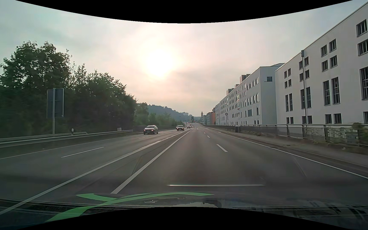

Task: Follow the waypoints while adhering to traffic rules and regulations

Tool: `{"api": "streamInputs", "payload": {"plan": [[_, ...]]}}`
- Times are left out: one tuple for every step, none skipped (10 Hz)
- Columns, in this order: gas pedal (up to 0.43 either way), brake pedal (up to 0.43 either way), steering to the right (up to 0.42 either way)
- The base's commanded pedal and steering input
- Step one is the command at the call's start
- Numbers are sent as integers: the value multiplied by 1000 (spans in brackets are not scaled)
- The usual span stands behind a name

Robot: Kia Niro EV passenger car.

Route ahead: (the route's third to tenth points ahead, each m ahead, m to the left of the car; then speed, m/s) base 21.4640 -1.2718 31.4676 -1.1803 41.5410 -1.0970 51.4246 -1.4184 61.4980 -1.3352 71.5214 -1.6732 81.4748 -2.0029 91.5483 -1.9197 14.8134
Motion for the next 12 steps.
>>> {"api": "streamInputs", "payload": {"plan": [[0, 0, 0], [8, 0, 0], [20, 0, 0], [20, 0, 0], [28, 0, 0], [28, 0, 0], [28, 0, 0], [28, 0, 0], [28, 0, 0], [28, 0, 0], [28, 0, 0], [28, 0, 0]]}}
